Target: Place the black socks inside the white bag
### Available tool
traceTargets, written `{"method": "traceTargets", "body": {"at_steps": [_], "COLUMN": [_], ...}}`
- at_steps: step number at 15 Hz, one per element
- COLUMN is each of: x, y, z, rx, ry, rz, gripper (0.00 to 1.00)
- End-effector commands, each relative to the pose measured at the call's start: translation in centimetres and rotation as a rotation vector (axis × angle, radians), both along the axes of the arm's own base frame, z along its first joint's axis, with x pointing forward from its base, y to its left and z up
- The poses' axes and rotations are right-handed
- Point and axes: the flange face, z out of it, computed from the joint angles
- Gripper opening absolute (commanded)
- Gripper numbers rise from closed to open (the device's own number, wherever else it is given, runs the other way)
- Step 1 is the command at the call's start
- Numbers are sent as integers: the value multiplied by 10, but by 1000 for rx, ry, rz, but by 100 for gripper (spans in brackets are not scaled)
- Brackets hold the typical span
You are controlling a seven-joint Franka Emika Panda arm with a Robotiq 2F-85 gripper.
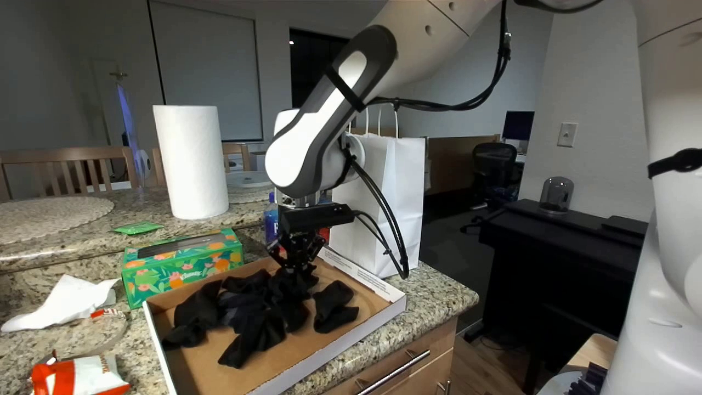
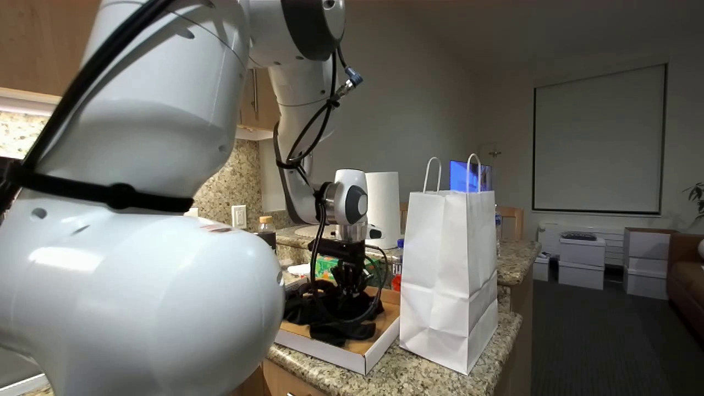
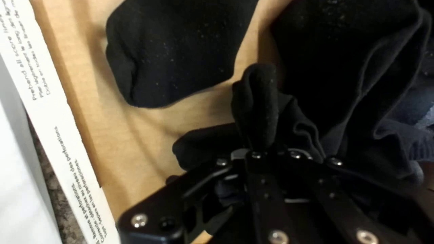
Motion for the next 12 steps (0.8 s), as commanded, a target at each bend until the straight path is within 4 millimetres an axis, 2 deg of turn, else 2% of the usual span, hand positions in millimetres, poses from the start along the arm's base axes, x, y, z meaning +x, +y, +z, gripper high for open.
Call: {"method": "traceTargets", "body": {"at_steps": [1,6,12], "x": [-9,-19,-52], "y": [-10,-17,-14], "z": [33,95,172], "rx": [-9,12,35], "ry": [-64,-166,-208], "rz": [-34,-22,47], "gripper": [7,7,7]}}
